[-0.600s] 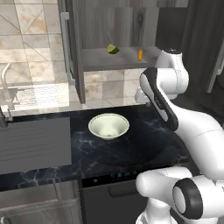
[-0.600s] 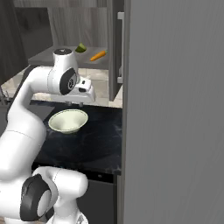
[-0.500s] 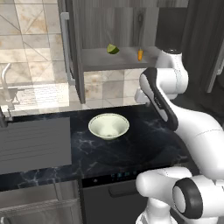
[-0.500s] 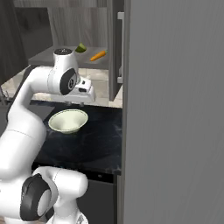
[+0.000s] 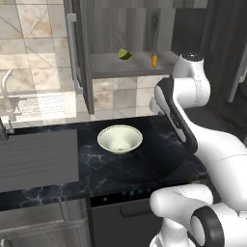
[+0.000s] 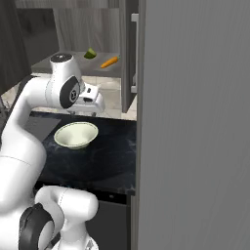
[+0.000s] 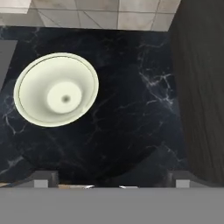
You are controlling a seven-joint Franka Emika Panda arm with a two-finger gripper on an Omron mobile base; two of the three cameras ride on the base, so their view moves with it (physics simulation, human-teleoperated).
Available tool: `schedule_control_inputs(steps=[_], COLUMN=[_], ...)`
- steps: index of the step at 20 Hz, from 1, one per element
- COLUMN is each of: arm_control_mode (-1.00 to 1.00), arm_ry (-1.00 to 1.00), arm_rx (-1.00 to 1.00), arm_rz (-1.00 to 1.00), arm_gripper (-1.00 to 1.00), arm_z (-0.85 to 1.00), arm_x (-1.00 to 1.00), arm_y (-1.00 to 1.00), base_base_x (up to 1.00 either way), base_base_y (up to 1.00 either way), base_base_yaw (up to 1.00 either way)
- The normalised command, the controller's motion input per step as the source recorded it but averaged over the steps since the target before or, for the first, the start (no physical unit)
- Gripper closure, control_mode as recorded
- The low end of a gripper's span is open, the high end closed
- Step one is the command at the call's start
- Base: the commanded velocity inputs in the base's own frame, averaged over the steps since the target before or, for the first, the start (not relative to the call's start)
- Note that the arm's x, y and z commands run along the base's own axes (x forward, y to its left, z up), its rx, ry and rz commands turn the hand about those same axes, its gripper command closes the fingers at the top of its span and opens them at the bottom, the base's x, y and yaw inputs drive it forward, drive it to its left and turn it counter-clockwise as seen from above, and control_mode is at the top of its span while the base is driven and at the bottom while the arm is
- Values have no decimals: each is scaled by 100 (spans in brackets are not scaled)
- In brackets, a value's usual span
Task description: Pick the carrot from the cabinet and place it in the bowl. Then pick the bowl and place it in the sink. Then turn on the sink facuet.
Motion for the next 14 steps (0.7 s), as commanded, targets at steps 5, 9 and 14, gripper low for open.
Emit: schedule_control_inputs(steps=[5, 9, 14], arm_control_mode=[-100, -100, -100], arm_ry=[-21, -20, -11], arm_rx=[-1, -2, 0], arm_rz=[-16, -23, -28], arm_gripper=[-100, -100, -100], arm_z=[25, 41, 38], arm_x=[1, 17, 55], arm_y=[0, -4, 0], base_base_x=[0, 0, 0], base_base_y=[0, 0, 0], base_base_yaw=[0, 0, 0])
